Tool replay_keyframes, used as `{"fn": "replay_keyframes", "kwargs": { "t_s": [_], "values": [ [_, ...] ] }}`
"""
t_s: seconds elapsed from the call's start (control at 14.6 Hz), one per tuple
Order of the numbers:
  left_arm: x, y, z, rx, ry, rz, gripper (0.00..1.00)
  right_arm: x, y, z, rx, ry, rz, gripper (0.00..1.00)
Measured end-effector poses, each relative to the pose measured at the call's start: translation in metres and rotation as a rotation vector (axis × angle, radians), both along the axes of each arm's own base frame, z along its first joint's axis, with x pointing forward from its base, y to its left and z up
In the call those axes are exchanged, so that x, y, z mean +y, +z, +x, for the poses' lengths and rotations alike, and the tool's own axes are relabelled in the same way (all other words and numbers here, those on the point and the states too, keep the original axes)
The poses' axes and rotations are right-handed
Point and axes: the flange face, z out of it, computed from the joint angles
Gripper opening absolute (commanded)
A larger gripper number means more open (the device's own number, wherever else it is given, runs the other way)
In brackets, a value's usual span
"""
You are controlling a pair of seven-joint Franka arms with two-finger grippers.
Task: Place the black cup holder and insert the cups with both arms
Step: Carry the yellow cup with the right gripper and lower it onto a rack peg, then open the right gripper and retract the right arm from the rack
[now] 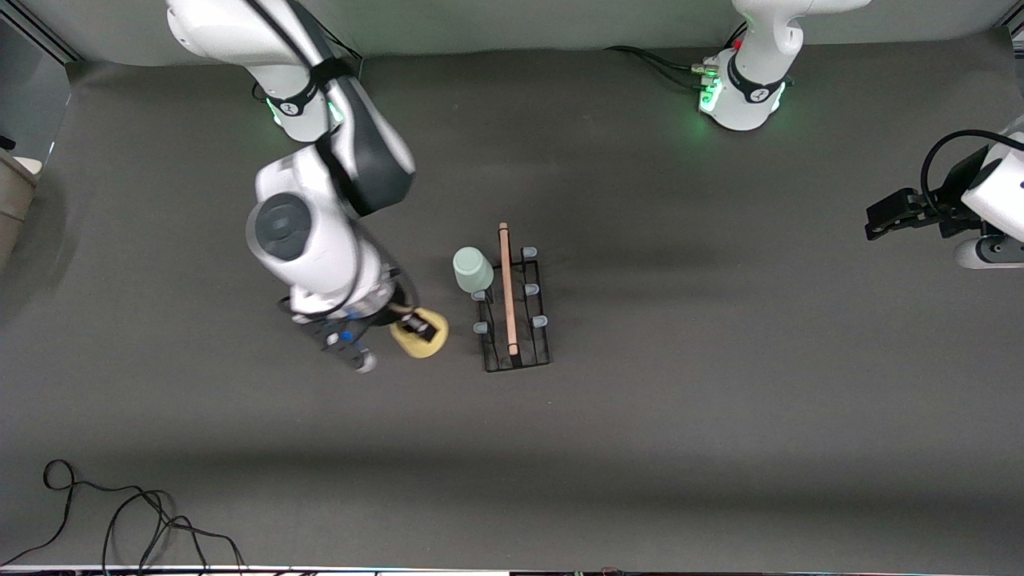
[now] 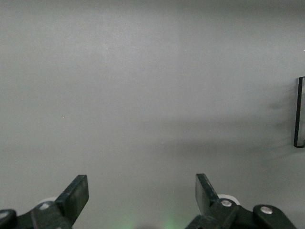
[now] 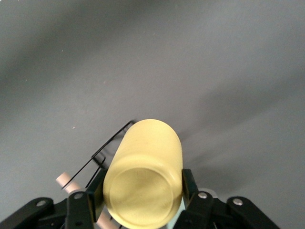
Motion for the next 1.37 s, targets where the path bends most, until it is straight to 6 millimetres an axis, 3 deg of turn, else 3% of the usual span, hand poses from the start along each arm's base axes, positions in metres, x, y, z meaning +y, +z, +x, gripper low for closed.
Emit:
{"fn": "replay_keyframes", "kwargs": {
  "t_s": [0.14,0.55,0.62,0.68,0.75,0.89,1.1,1.37],
  "values": [
    [0.0,0.0,0.0,0.0,0.0,0.0,1.0,0.021,-0.008,-0.003,0.001,-0.039,-0.005,0.0],
    [0.0,0.0,0.0,0.0,0.0,0.001,1.0,0.06,-0.04,-0.006,-0.043,-0.09,0.0,0.0],
    [0.0,0.0,0.0,0.0,0.0,0.001,1.0,0.066,-0.047,-0.009,-0.047,-0.09,-0.001,0.16],
    [0.0,0.0,0.0,0.0,0.0,0.001,1.0,0.071,-0.054,-0.01,-0.047,-0.088,-0.005,0.69],
    [0.0,0.0,0.0,0.0,0.0,0.001,1.0,0.074,-0.061,-0.011,-0.047,-0.086,-0.01,0.84],
    [0.0,0.0,0.0,0.0,0.0,0.001,1.0,0.074,-0.072,-0.011,-0.04,-0.086,-0.021,0.96],
    [0.0,0.0,0.0,0.0,-0.001,0.001,1.0,0.071,-0.073,-0.008,-0.044,-0.091,-0.024,0.96],
    [0.0,0.0,0.0,0.0,-0.001,0.001,1.0,0.059,-0.057,0.005,-0.066,-0.098,-0.019,0.96]
  ]
}}
